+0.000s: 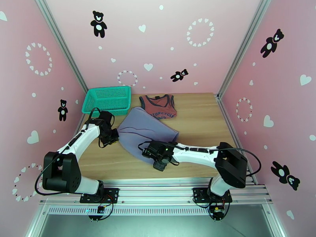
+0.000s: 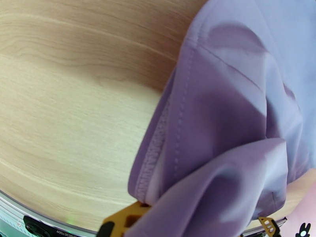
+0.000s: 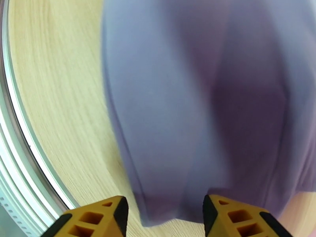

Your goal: Fold and stack the mixed laundry pile

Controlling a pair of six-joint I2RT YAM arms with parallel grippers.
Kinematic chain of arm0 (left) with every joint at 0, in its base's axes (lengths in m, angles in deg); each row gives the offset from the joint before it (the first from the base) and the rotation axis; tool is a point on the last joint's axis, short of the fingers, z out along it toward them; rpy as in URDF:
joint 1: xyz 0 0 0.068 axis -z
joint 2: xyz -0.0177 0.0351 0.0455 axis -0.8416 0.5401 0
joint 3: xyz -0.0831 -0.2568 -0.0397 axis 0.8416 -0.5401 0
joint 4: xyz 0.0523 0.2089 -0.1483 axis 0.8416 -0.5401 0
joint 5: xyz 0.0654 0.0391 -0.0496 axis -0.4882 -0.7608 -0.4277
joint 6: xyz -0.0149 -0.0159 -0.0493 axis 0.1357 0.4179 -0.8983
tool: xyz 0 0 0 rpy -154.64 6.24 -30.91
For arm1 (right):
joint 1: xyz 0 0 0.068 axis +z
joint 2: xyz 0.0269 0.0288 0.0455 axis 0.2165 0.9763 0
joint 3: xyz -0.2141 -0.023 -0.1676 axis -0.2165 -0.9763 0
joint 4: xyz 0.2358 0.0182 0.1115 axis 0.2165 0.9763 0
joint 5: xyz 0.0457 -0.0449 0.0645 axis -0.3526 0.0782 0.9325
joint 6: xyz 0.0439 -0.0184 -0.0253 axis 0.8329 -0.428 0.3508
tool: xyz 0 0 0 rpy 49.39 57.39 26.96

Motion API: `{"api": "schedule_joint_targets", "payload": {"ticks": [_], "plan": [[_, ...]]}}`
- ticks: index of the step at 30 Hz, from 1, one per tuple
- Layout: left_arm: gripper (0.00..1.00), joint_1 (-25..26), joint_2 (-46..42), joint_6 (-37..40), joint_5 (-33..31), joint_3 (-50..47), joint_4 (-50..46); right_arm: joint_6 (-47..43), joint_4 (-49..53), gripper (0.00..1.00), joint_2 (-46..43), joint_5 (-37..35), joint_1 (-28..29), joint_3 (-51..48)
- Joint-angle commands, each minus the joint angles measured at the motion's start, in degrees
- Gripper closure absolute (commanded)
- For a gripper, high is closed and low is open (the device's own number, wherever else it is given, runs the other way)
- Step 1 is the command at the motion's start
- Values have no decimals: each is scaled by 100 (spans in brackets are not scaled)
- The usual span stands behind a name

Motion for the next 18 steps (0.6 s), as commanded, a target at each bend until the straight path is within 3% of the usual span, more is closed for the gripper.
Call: {"api": "schedule_joint_targets", "payload": {"ticks": [1,5,8,11,12,13,16,17,18], "plan": [[100,-35,-72,-149,36,39,145,143,245,49,330,18,85,218],[100,-35,-88,-151,26,31,137,264,333,54,633,-146,105,342],[100,-31,-102,-159,11,22,128,328,360,63,739,-249,105,385],[100,-36,-98,-165,-19,22,124,377,386,82,776,-272,105,435],[100,-38,-100,-169,-29,14,111,394,420,97,765,-285,105,467],[100,-35,-102,-169,-39,13,104,411,456,100,727,-313,105,495],[100,-37,-97,-162,-211,29,12,370,561,100,474,-318,105,526],[92,-35,-92,-160,-254,31,-6,356,588,100,371,-361,105,526],[74,-34,-103,-160,-262,20,-8,330,638,100,244,-413,105,538]]}}
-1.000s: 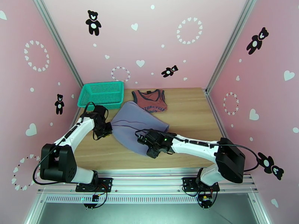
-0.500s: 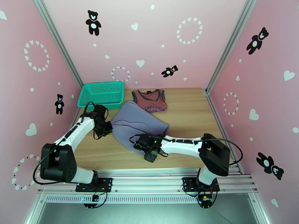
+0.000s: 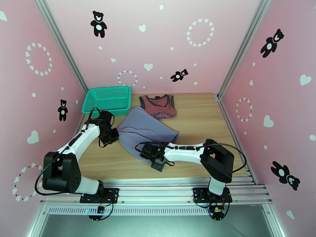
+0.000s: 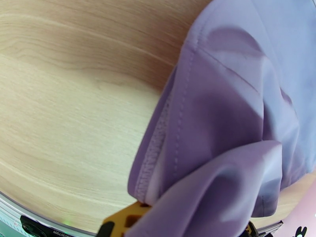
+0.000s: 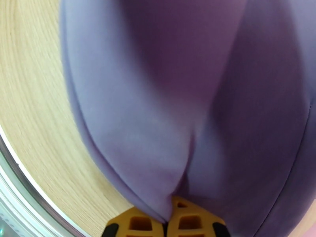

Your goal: Fold and stack the mixed laundry pile

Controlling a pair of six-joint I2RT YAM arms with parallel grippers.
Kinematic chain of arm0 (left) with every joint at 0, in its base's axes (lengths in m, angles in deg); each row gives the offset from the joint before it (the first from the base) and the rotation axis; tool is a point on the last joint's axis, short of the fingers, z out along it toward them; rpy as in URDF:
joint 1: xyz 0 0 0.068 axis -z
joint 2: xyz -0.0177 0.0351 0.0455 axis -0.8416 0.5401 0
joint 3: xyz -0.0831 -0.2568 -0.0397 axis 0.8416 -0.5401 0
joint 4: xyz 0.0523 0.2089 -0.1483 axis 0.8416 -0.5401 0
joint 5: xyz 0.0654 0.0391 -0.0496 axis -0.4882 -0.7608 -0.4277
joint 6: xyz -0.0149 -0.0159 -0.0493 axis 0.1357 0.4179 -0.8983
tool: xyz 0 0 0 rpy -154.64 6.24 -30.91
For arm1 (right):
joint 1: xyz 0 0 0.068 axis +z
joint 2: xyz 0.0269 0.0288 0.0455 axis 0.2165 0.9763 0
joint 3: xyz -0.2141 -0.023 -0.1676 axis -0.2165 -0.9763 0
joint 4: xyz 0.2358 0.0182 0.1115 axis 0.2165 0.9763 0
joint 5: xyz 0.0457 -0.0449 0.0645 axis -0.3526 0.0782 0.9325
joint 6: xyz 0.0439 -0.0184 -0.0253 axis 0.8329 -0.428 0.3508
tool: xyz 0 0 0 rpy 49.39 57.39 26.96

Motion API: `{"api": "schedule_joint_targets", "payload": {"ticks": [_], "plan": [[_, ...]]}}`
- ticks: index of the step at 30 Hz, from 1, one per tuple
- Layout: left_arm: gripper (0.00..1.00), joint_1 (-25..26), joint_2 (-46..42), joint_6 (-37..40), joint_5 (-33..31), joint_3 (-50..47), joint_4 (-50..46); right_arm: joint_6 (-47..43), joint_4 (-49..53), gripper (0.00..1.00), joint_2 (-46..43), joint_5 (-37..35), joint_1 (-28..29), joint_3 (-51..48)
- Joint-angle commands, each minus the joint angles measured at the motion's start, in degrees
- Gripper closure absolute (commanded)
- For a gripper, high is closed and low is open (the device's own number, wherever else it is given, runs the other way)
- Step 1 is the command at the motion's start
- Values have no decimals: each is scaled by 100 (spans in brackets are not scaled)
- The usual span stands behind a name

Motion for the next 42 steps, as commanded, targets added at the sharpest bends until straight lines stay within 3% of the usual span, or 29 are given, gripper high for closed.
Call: {"api": "schedule_joint_targets", "payload": {"ticks": [1,3,4,14,21,27,30,34,38,42], "plan": [[58,-35,-126,-77,-169,1,-34,-14,346,100,-470,-213,5,154],[34,-35,-227,-99,-71,-54,29,34,428,100,-632,-220,-66,209],[27,-32,-294,-112,-38,-78,29,89,477,100,-695,-194,-127,252],[27,192,-955,-213,-49,-400,-329,737,682,100,-1423,-324,-974,206],[16,1137,-1077,-792,292,-1047,25,766,782,100,-1591,-138,-1237,207],[1,2268,-1298,-2153,192,-1576,668,810,777,100,-1408,-76,-1266,340],[1,2713,-1819,-3507,-131,-2245,1488,833,744,100,-1403,14,-1266,323],[1,3266,-2812,-5154,-1175,-3093,2513,860,644,100,-1429,176,-1267,274],[1,3432,-3629,-5639,-2220,-3261,2436,856,586,100,-1435,302,-1266,249],[1,3436,-4098,-5967,-2619,-3449,2600,849,573,100,-1447,333,-1266,220]]}}
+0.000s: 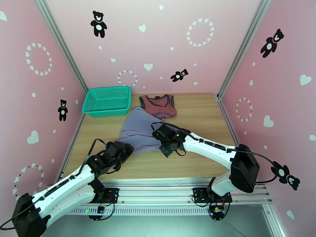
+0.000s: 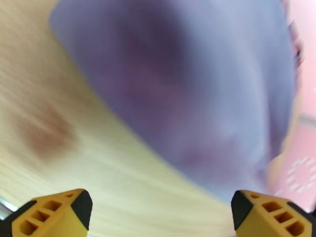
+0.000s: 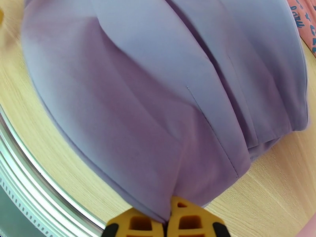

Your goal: Fold and stack the mixed laundry pile

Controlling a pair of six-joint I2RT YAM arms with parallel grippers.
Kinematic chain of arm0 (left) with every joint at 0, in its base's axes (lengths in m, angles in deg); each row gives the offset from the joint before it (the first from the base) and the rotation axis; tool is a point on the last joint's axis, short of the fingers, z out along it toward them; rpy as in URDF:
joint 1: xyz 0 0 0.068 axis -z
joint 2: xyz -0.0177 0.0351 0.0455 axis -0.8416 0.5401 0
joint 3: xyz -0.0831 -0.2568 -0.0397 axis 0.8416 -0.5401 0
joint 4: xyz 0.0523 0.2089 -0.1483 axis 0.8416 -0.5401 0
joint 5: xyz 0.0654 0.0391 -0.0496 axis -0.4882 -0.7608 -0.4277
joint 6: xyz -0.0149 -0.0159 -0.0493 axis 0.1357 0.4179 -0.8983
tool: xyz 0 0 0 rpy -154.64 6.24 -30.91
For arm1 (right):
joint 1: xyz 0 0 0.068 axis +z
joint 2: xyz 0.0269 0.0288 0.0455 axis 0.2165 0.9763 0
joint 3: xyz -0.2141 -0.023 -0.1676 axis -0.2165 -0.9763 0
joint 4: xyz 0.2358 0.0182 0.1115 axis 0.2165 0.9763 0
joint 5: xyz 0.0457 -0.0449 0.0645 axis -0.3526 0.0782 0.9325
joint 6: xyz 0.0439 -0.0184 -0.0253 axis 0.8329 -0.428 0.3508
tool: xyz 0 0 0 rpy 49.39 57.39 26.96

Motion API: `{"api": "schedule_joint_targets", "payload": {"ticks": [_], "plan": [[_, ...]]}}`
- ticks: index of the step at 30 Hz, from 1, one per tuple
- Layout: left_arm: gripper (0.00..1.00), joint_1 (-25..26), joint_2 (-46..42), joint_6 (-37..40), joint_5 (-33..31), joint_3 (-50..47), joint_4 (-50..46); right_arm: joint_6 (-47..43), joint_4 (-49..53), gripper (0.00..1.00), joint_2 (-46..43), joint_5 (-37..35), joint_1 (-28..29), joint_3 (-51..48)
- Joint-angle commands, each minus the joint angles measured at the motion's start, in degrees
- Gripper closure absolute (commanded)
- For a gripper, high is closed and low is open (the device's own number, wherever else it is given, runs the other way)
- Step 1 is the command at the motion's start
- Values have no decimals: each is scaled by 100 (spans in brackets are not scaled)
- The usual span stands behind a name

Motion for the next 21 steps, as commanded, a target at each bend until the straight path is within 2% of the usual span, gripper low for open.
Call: {"api": "schedule_joint_targets", "payload": {"ticks": [1,9,16,21], "plan": [[1,55,-186,-726,-689,-213,366,44,-15,100,24,115,-4,30],[1,55,478,-1332,125,-788,1511,68,-54,100,68,211,-4,55],[1,55,1375,-1222,77,-473,1923,108,-123,100,77,337,-4,36],[1,53,2207,-1344,1,-579,2642,116,-151,100,67,417,-4,43]]}}
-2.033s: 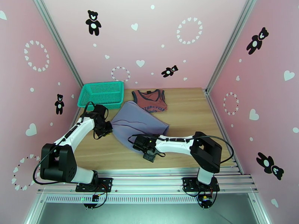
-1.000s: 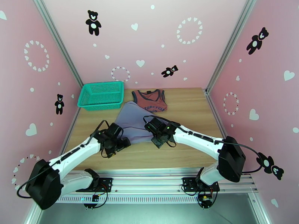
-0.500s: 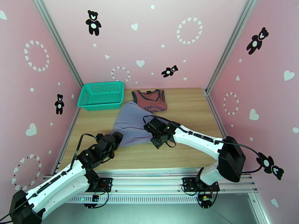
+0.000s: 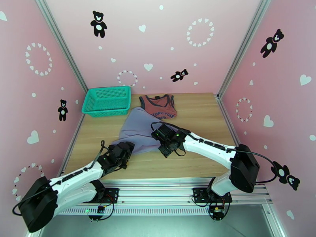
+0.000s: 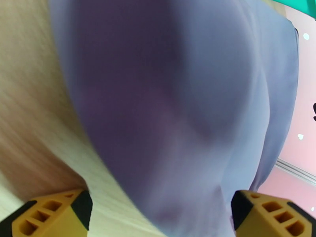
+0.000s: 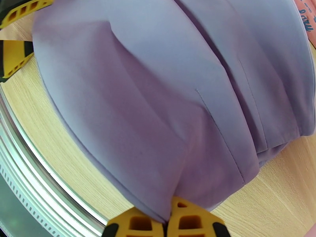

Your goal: Fold and stack the mixed laundry pile

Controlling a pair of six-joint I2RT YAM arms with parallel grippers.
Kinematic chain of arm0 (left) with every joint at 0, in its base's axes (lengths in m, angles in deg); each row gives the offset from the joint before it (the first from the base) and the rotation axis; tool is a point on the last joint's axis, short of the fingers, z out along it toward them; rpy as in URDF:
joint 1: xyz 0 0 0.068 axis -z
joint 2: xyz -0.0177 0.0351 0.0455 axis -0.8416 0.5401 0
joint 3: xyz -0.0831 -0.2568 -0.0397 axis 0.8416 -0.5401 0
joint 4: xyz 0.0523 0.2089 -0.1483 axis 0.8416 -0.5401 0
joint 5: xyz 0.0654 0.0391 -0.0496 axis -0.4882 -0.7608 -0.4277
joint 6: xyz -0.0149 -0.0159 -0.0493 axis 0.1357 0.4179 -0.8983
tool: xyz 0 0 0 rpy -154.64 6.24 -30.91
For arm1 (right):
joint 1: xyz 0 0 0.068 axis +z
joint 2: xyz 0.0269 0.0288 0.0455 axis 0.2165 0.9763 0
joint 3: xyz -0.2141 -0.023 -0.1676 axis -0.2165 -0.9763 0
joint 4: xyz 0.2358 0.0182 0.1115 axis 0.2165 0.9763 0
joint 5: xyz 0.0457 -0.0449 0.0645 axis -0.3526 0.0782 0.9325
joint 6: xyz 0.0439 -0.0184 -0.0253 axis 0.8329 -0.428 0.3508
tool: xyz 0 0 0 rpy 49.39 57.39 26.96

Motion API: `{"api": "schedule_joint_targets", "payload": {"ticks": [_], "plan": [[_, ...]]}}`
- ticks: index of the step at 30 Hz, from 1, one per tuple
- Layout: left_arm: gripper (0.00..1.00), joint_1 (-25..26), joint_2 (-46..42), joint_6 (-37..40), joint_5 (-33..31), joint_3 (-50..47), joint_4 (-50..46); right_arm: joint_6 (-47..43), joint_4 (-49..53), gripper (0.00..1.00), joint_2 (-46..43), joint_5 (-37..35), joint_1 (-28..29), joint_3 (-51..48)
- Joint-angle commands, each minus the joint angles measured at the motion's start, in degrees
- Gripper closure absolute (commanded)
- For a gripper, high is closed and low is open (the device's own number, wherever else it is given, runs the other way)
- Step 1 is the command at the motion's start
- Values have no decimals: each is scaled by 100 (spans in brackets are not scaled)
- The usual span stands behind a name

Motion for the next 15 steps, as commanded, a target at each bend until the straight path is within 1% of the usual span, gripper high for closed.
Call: {"api": "schedule_joint_targets", "payload": {"ticks": [1,3,5,9,15], "plan": [[1,55,483,-152,-98,-75,778,65,-62,100,43,151,-4,45],[1,55,558,-189,-338,-154,966,85,-55,100,11,180,-5,22],[1,51,498,-127,-692,-118,932,127,-46,100,-36,212,-7,-17],[7,38,437,116,-1273,72,765,225,-60,100,-179,290,-4,-126],[17,-118,458,235,-1545,15,685,291,41,100,-325,303,-7,-171]]}}
